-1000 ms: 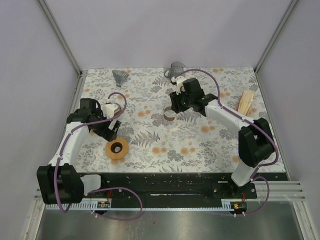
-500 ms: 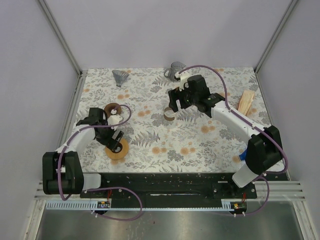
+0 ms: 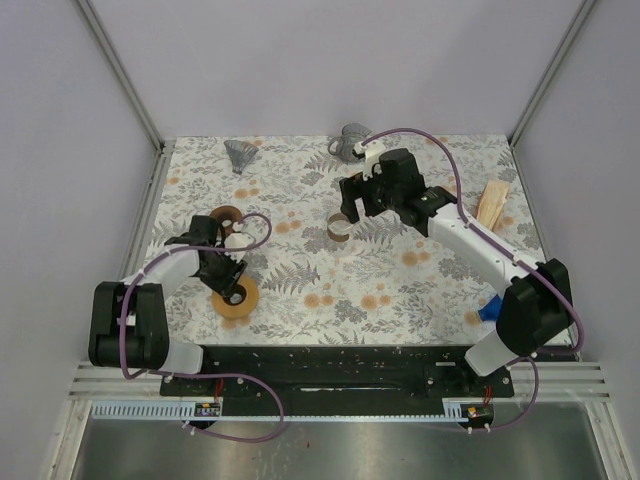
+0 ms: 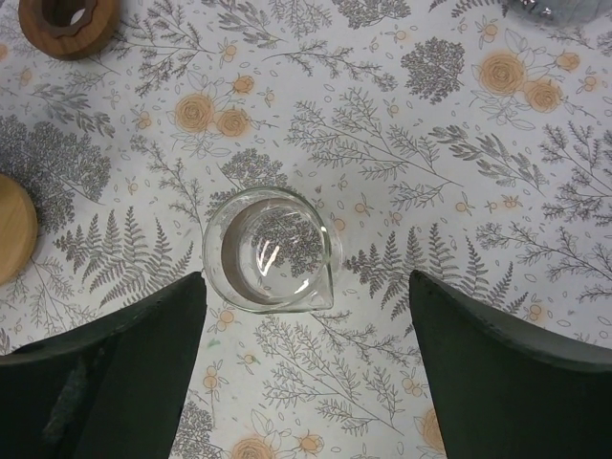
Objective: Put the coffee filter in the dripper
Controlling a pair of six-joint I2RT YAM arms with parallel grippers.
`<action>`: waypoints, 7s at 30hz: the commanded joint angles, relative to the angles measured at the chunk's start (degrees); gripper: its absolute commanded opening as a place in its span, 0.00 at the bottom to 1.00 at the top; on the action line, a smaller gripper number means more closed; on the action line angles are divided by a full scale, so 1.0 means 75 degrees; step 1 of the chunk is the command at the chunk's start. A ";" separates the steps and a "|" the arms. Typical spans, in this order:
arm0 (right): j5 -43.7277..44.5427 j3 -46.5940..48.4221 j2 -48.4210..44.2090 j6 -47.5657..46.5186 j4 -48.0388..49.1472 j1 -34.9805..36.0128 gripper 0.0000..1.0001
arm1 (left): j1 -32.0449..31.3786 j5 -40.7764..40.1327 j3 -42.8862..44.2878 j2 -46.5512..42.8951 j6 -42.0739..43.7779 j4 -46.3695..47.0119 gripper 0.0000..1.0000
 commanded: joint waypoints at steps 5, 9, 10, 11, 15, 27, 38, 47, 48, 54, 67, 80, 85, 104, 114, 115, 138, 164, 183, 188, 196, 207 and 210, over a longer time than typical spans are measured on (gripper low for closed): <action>0.0909 0.0180 -0.0466 -0.0005 -0.0058 0.0091 0.98 | -0.0062 0.0794 0.1335 -0.0032 -0.0379 -0.0936 0.00; 0.1296 0.0192 -0.0478 0.0053 -0.0093 0.0091 1.00 | -0.0237 0.0853 0.2331 -0.0161 -0.0696 -0.1487 0.00; 0.1436 0.0204 -0.0466 0.0054 -0.0105 0.0091 1.00 | -0.0331 0.0888 0.2623 -0.0185 -0.0755 -0.1651 0.00; 0.1588 0.0239 -0.0442 0.0054 -0.0163 0.0079 0.99 | -0.0436 0.0935 0.2881 -0.0185 -0.0802 -0.1780 0.00; 0.2456 0.0484 -0.0278 0.0533 -0.0550 -0.0061 0.99 | -0.1103 0.0947 0.4321 0.0025 -0.0907 -0.2448 0.00; 0.2562 -0.0042 -0.1016 0.1390 -0.0773 -0.1420 0.99 | -0.3646 0.0174 0.9116 0.2847 -0.1540 -0.3515 0.00; 0.2621 -0.0476 -0.1567 0.1272 -0.0691 -0.1538 0.99 | -0.4269 -0.0600 1.1590 0.5181 -0.1552 -0.3856 0.00; 0.2434 -0.0570 -0.1684 0.1237 -0.0586 -0.1538 1.00 | -0.4421 -0.0928 1.1907 0.5885 -0.1610 -0.3727 0.00; 0.2422 -0.0570 -0.1684 0.1249 -0.0597 -0.1538 1.00 | -0.4422 -0.0882 1.1965 0.5920 -0.1622 -0.3680 0.00; 0.2434 -0.0675 -0.1813 0.1191 -0.0597 -0.1538 1.00 | -0.4515 -0.0846 1.1872 0.6131 -0.1599 -0.3609 0.00; 0.2421 -0.0640 -0.1872 0.1225 -0.0738 -0.1538 0.99 | -0.4609 -0.0600 1.1638 0.6167 -0.1482 -0.3445 0.48; 0.3136 -0.0359 -0.2434 0.1892 -0.1159 -0.1748 0.99 | -0.4609 -0.0647 1.1626 0.5113 -0.1458 -0.3246 0.90; 0.3219 -0.0428 -0.2996 0.2607 -0.1534 -0.2450 1.00 | -0.4597 -0.0459 1.1357 0.4515 -0.1435 -0.3258 0.95; 0.1765 -0.2350 -0.3549 0.4354 -0.3866 -0.6166 0.99 | -0.4106 -0.0237 0.6637 0.1117 -0.1036 -0.1982 0.95; 0.1860 -0.3124 -0.2518 0.4249 -0.4276 -0.7022 0.99 | -0.3333 0.0875 0.5310 0.0565 -0.1236 -0.1359 0.95; 0.1941 -0.3136 -0.2389 0.4237 -0.4358 -0.7092 1.00 | -0.3239 0.1016 0.5286 0.0519 -0.1259 -0.1359 0.94; 0.0954 -0.2493 -0.1906 0.3734 -0.4663 -0.7210 0.85 | -0.2582 0.1650 0.5532 0.0260 -0.1271 -0.1524 0.94; -0.0037 -0.3499 -0.2341 0.4671 -0.3470 -0.9097 0.84 | -0.2453 0.1838 0.5614 0.0108 -0.1329 -0.1770 0.94; -0.0989 -0.4085 -0.1919 0.4682 -0.2204 -0.9097 0.58 | -0.2312 0.1908 0.5614 0.0131 -0.1365 -0.1770 0.94; -0.0427 -0.4050 -0.1743 0.4765 -0.1688 -0.9097 0.55 | -0.2312 0.1943 0.5638 0.0143 -0.1376 -0.1816 0.94; -0.0308 -0.3910 -0.1263 0.4624 -0.1253 -0.9085 0.04 | -0.2265 0.1920 0.5567 0.0178 -0.1341 -0.1840 0.94; 0.0324 -0.3746 -0.3757 0.4519 -0.1816 -0.9062 0.00 | -0.2254 0.2072 0.5696 0.0225 -0.1271 -0.1980 0.94; 0.0371 -0.3454 -0.4133 0.4390 -0.1968 -0.9003 0.00 | -0.2254 0.2095 0.5755 0.0260 -0.1271 -0.2016 0.94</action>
